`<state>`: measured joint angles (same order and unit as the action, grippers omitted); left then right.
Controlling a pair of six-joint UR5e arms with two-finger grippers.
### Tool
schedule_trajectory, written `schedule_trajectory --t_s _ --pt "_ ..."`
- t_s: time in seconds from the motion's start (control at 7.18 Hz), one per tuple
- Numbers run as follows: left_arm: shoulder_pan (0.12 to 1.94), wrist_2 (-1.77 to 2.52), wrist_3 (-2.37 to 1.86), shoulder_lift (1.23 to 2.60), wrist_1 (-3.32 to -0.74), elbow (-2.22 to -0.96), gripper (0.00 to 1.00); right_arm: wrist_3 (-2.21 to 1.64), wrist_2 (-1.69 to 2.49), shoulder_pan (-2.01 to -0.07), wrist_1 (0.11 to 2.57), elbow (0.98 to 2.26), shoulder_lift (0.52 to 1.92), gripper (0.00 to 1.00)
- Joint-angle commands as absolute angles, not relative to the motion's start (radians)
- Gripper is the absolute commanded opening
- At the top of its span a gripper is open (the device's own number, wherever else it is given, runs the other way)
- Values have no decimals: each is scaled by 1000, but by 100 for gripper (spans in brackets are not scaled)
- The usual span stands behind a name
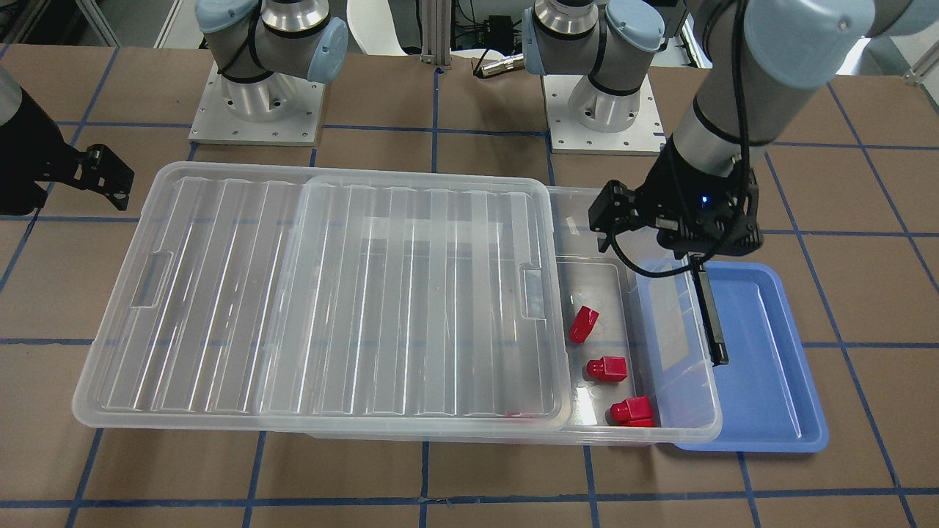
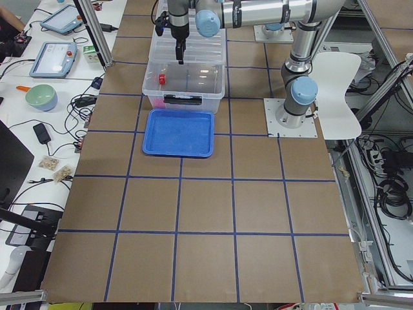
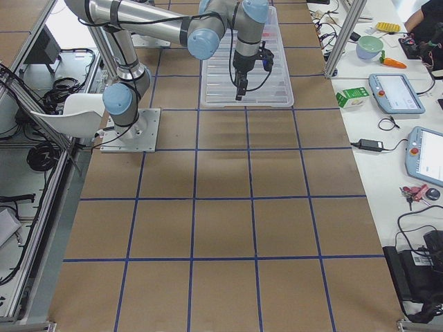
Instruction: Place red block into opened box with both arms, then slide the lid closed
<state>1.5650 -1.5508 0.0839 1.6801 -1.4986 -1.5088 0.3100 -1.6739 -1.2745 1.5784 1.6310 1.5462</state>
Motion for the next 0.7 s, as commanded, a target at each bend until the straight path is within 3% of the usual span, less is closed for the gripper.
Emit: schedule_trajectory --t_s 0.0,0.56 --pt "1650 -1617 31 1626 -1536 -1467 100 316 -1678 -1264 1633 1641 1539 100" --pt "1585 -1580 35 1601 -1540 -1489 100 316 -1687 -1262 1700 1646 1434 100"
